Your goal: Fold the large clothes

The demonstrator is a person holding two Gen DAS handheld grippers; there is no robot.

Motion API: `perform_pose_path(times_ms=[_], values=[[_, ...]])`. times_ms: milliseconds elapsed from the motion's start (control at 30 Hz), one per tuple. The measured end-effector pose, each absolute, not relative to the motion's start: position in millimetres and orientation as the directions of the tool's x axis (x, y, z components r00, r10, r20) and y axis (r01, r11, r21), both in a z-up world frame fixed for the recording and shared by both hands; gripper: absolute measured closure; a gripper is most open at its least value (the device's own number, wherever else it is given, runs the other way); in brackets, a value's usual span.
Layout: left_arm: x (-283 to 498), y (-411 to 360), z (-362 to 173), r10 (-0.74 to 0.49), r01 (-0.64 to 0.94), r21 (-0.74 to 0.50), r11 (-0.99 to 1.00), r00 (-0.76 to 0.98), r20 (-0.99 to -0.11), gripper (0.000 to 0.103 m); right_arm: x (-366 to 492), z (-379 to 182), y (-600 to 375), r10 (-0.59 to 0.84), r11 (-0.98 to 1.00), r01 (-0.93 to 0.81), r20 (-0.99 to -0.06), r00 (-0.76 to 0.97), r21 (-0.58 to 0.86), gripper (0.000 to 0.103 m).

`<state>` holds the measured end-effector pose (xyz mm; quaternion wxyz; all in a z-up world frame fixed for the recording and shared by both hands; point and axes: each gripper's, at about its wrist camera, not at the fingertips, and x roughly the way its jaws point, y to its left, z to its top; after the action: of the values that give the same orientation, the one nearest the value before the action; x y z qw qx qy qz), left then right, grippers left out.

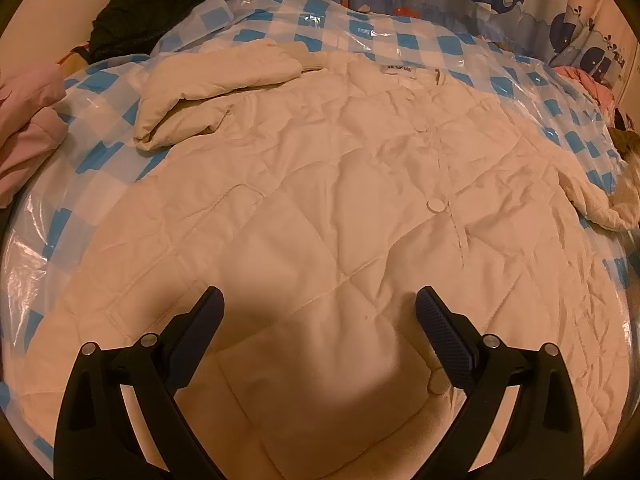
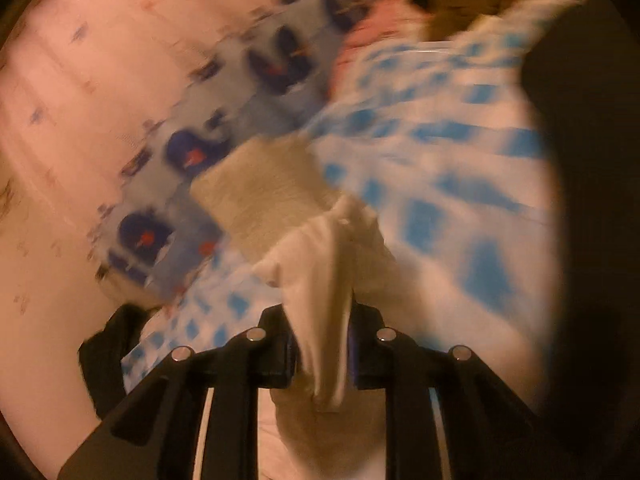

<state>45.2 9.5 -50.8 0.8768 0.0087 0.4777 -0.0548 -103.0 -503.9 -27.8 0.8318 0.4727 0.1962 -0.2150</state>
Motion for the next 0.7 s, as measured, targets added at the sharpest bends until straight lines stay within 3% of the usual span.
perform_pose_path(times_ms=[33,233,333,400,433,567,633,700], values=[[44.8,9.8,-51.0,-0.086,0.105,-0.035,0.994,0.537,-0.839,0.01,-112.3,-31.3,-505.8,-0.144,0.456,0.542,-0.543,0.827,0.706,0.061],[45.1,5.7,-53.2,-0.069,0.114,-0.009,0.993,0.542,-0.837,0.01,-105.2,-15.8,-512.4,-0.042,0.442,0.53,-0.573,0.818,0.724,0.038],[45.3,4.6,-53.5,-0.068,0.115,-0.006,0.993,0.544,-0.837,0.01,-99.6,-22.0,-518.8,-0.055,0.387,0.543,-0.569,0.821,0.746,0.036],[45.6,4.8,-52.9,-0.072,0.113,-0.012,0.994,0.547,-0.834,0.01,-98.9,-30.4,-524.6,-0.081,0.372,0.556,-0.571,0.817,0.743,0.055],[45.3,5.3,-53.0,-0.074,0.112,-0.014,0.994,0.55,-0.832,0.01,-103.8,-36.9,-528.6,-0.091,0.355,0.557,-0.566,0.819,0.75,0.086],[45.5,13.0,-43.8,-0.082,0.096,-0.032,0.995,0.568,-0.819,0.01,-117.1,-33.2,-535.1,-0.102,0.315,0.466,-0.459,0.883,0.827,0.091],[45.9,20.4,-36.2,-0.088,0.081,-0.05,0.995,0.583,-0.808,0.01,-118.3,-0.8,-524.0,-0.144,0.423,0.38,-0.353,0.924,0.822,0.091],[46.2,28.0,-31.5,-0.092,0.067,-0.065,0.996,0.591,-0.801,0.01,-103.0,13.2,-520.5,-0.185,0.506,0.448,-0.414,0.891,0.737,0.091]])
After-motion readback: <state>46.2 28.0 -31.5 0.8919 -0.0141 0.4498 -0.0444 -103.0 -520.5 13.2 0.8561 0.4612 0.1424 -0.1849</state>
